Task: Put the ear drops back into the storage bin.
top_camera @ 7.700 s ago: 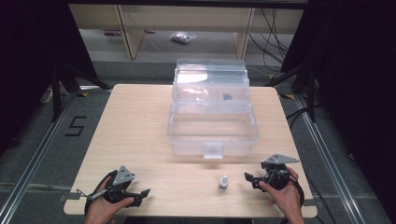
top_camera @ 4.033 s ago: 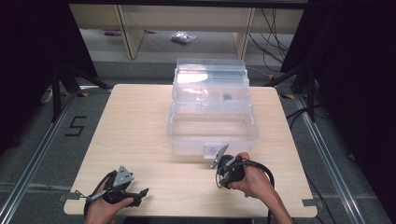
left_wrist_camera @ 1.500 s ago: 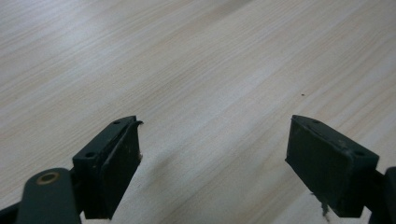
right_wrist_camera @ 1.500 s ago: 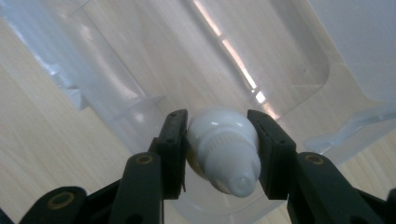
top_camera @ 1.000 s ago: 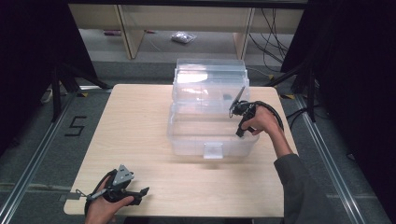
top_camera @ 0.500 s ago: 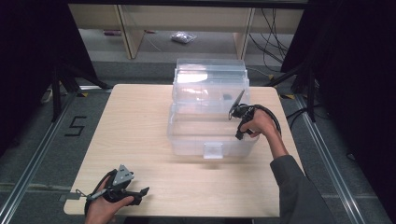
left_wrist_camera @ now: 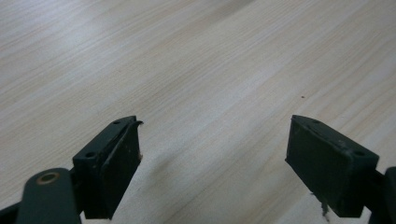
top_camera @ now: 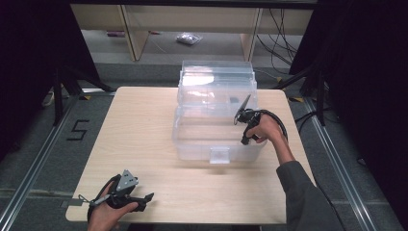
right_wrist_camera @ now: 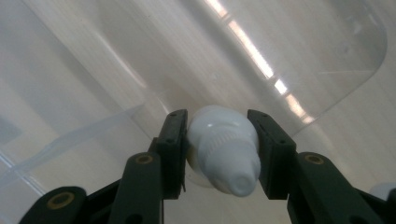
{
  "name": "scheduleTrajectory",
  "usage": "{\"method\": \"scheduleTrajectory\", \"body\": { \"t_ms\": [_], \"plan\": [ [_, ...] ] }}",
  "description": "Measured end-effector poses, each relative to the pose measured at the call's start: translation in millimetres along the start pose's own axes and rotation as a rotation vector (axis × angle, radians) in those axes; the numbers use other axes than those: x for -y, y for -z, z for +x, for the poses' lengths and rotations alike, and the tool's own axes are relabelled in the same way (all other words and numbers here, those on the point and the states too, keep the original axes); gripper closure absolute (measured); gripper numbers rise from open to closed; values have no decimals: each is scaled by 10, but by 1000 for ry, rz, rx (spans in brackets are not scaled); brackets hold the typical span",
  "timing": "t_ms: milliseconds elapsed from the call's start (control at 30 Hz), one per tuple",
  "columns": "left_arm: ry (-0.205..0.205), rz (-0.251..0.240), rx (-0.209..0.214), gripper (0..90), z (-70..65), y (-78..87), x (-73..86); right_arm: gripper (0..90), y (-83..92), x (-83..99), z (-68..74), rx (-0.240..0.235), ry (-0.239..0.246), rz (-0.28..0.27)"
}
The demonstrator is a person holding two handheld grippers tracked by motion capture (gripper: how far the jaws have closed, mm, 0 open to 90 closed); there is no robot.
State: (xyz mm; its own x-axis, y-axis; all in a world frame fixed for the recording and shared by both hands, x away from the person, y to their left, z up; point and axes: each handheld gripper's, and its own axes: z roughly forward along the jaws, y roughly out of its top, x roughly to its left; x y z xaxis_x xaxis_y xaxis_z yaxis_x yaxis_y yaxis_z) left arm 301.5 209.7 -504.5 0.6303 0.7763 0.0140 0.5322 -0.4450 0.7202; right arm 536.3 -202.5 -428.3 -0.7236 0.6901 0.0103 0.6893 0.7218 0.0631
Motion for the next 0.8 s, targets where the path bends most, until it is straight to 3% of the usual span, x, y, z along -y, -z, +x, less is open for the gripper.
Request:
{"method": "scheduleTrajectory", "body": {
  "t_ms": [100,400,533,600,700,800],
  "plan": [
    [1,-3,0,170,1,1,-2,601,-23,-10,15,-21,-1,-3],
    [1,-3,-1,170,-2,-4,-1,600,-62,-3,-1,10,24,30],
    [2,-4,-1,170,-5,-4,-4,599,-36,12,24,-2,7,47],
    [0,2,6,170,-6,2,-6,585,-19,18,9,-10,22,43],
    [-13,12,-2,170,6,1,-8,568,42,44,11,-13,0,24],
    [-17,12,5,170,5,6,-12,520,118,62,17,15,13,25]
  ]
}}
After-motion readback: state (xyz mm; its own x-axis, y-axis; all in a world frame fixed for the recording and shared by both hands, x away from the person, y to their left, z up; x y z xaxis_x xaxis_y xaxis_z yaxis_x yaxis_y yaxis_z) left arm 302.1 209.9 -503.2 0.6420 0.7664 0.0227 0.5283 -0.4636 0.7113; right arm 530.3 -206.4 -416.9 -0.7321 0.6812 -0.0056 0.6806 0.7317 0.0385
